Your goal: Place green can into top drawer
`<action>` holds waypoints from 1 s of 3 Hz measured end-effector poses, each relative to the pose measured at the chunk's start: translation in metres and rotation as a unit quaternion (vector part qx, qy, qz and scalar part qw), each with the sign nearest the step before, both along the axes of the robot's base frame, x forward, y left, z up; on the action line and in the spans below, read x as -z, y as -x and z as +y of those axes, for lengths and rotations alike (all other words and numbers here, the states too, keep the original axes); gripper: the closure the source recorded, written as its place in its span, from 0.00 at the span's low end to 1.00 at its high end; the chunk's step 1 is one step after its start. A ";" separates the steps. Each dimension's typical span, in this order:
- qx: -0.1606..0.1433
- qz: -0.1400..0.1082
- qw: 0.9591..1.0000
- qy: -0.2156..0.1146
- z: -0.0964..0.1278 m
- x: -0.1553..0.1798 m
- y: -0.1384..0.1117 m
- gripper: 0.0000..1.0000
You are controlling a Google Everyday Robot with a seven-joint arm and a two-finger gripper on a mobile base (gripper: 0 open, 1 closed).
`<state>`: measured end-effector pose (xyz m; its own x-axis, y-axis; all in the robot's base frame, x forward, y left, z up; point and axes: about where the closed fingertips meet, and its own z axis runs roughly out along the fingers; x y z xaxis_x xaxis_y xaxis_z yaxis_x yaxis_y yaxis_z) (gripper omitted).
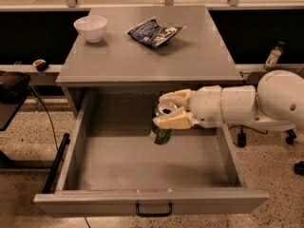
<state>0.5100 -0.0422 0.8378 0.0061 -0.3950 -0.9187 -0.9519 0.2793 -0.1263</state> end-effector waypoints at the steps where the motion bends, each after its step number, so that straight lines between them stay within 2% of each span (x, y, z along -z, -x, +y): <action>1: -0.027 -0.036 0.996 0.083 0.009 0.067 0.008 1.00; 2: -0.033 -0.015 0.994 0.105 0.006 0.131 0.021 1.00; 3: -0.033 -0.010 0.994 0.105 0.007 0.140 0.023 0.84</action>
Offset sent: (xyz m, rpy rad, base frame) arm -0.0358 -0.0026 -0.2113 -0.2406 0.0418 0.0627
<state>0.4865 -0.0355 0.6980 0.0558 -0.5763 -0.8153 -0.9641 0.1812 -0.1941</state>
